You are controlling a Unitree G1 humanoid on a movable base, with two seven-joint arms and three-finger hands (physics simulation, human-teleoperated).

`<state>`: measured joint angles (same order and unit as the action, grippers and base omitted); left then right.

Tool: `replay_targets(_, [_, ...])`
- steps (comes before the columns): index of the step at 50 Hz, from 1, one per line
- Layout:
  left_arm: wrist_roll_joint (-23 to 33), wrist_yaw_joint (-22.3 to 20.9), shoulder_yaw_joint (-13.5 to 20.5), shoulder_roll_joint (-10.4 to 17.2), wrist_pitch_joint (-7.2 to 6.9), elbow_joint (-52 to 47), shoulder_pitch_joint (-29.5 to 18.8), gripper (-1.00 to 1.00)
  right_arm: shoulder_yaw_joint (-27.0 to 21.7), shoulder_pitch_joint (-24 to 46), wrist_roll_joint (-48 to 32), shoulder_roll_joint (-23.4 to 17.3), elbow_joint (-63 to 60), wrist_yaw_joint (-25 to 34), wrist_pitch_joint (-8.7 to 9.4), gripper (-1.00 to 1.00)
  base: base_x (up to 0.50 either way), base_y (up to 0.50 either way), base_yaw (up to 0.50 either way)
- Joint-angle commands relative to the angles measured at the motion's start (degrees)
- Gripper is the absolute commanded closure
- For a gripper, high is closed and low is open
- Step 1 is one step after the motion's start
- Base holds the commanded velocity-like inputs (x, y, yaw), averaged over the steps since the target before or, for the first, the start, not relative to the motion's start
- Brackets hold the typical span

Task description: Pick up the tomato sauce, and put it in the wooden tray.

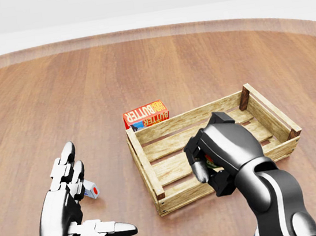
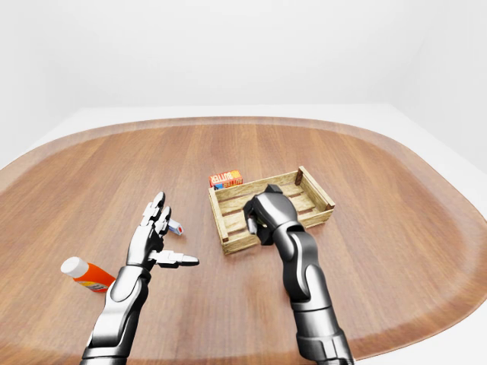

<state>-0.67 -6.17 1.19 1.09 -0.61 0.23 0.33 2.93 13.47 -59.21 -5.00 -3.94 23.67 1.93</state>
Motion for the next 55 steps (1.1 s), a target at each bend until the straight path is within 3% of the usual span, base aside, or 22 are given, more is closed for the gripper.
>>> replay_targets(1, [-0.1,0.0,0.0,0.0,-0.02,0.1,-0.1,-1.0,-0.9,5.9,0.3,-1.0,4.3,-0.5,0.86,1.0,0.0,0.0,0.0])
replay_targets(16, [0.0,0.0,0.0,0.0,0.15,0.2,0.0,-1.0,-1.5,14.8,2.3,-2.7,20.4,-7.1,-1.67,1.0,0.0,0.0,0.0])
replay_targets(33, [0.0,0.0,0.1,0.0,0.11,0.3,-0.2,-1.0,-1.2,29.5,4.1,-5.0,47.3,-17.6,-6.93,1.0,0.0,0.0,0.0])
replay_targets(44, [0.0,0.0,0.1,0.0,-0.04,0.1,-0.2,-1.0,-0.4,41.2,5.1,-6.1,69.1,-25.6,-6.93,1.0,0.0,0.0,0.0])
replay_targets(55, [-0.1,-0.1,0.1,0.1,0.08,0.3,-0.3,-1.0,0.7,45.9,4.3,-5.2,78.2,-27.7,-6.93,1.0,0.0,0.0,0.0])
